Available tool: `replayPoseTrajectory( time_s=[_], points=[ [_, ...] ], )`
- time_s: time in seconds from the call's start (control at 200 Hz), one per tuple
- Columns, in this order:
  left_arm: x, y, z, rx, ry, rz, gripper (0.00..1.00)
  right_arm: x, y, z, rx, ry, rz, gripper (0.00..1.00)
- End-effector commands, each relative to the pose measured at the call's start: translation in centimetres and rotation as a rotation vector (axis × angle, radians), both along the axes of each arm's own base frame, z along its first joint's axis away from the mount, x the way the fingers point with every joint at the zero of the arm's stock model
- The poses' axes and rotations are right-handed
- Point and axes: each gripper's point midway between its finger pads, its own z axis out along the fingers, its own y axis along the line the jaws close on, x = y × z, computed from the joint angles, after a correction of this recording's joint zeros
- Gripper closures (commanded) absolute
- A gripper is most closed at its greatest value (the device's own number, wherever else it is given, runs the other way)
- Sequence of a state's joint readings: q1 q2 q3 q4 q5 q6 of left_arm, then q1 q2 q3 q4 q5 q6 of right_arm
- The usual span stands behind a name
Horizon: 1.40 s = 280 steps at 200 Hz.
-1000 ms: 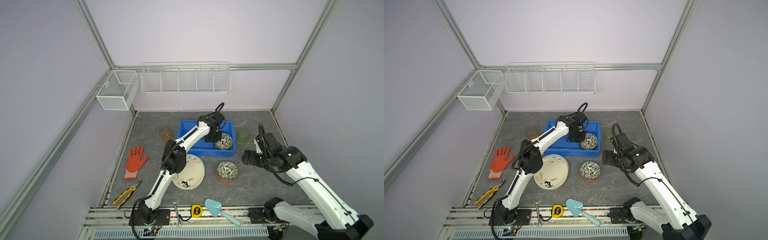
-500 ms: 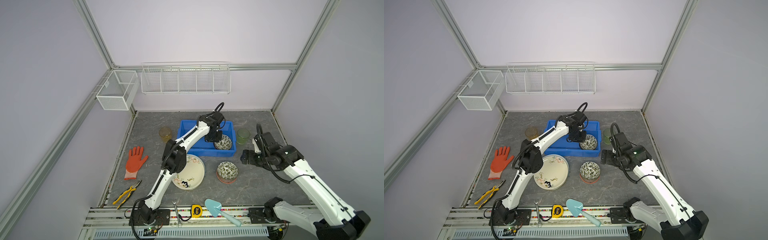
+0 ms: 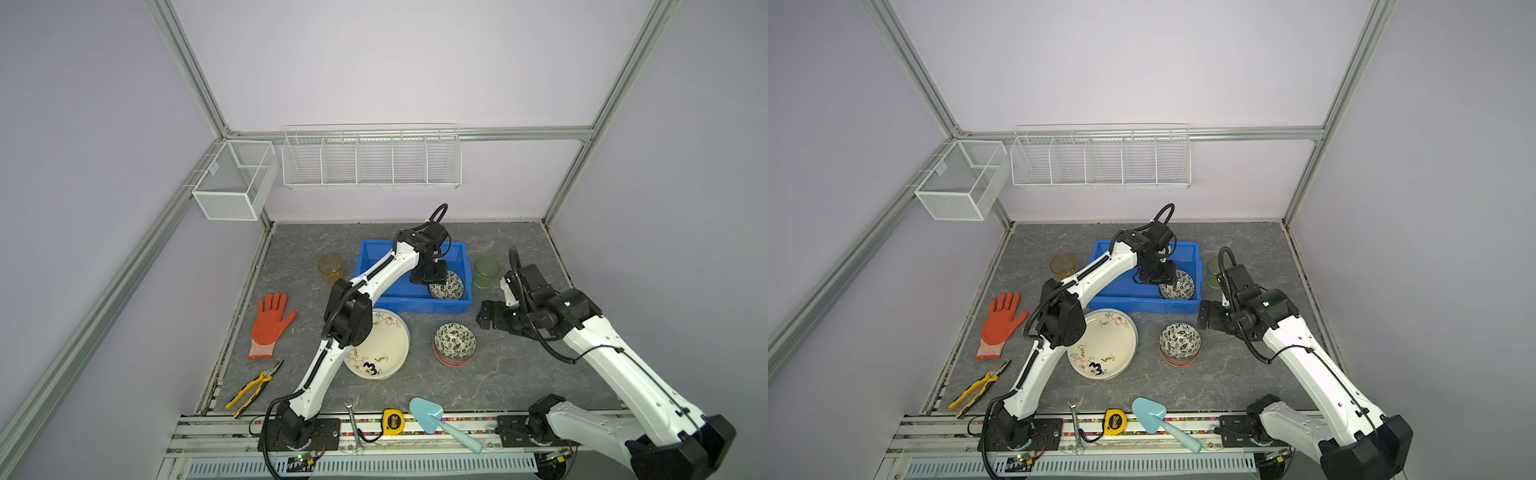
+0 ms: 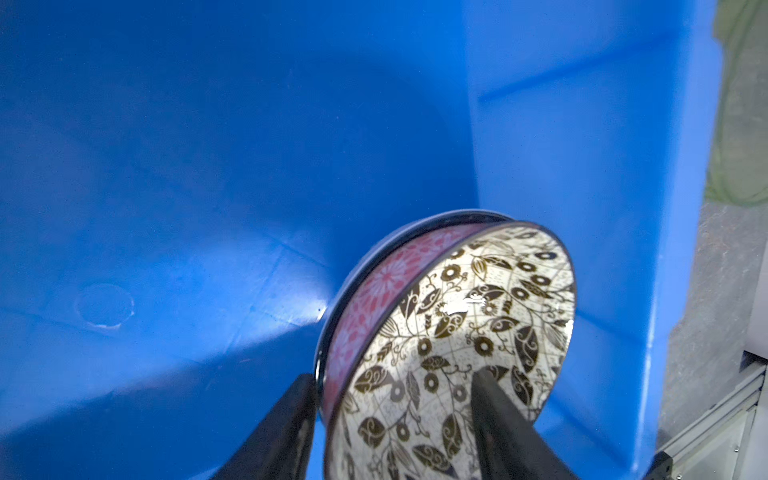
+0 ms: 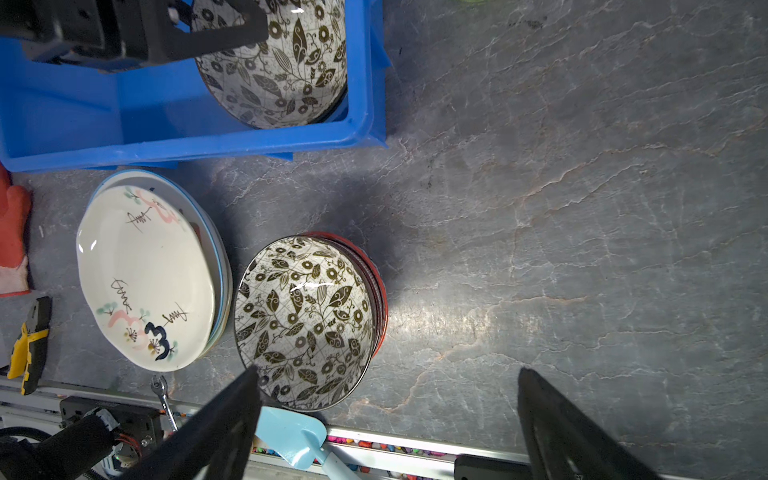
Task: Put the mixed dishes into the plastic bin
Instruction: 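Lift the left gripper from the bin while the right lowers onto the bowl stack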
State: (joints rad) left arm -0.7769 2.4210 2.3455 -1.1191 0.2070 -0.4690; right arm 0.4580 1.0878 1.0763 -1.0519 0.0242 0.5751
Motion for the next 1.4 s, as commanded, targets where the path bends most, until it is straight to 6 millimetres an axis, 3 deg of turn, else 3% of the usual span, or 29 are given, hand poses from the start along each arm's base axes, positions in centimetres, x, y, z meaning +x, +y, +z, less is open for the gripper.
replayPoseTrajectory(
  time_s=[0.0, 0.195, 0.385, 0.53, 1.025, 1.175, 1.395],
  points=[
    [-0.3, 0.2, 3.6, -0.043, -0.038, 0.0, 0.38, -0.2, 0.5, -0.9, 0.023, 0.03, 0.014, 0.0],
    [-0.6, 0.7, 4.4, -0.041, -0.05, 0.002, 0.36, -0.2, 1.2, -2.0, 0.045, 0.064, 0.018, 0.04],
    [-1.0, 1.3, 4.6, -0.032, -0.056, 0.003, 0.36, -0.4, 1.9, -3.4, 0.055, 0.101, 0.022, 0.21],
    [-1.3, 1.7, 5.5, -0.036, -0.064, 0.0, 0.34, -0.7, 2.4, -4.5, 0.045, 0.128, 0.027, 0.29],
    [-3.0, 4.0, 10.0, -0.093, -0.147, 0.025, 0.01, -1.0, 3.9, -8.1, 0.016, 0.193, 0.047, 0.39],
    [-3.7, 5.0, 10.8, -0.117, -0.174, 0.048, 0.0, -1.1, 4.1, -8.6, 0.011, 0.203, 0.051, 0.45],
    [-4.7, 6.2, 10.1, -0.12, -0.164, 0.078, 0.0, -1.0, 4.3, -9.3, 0.013, 0.212, 0.054, 0.55]
  ],
)
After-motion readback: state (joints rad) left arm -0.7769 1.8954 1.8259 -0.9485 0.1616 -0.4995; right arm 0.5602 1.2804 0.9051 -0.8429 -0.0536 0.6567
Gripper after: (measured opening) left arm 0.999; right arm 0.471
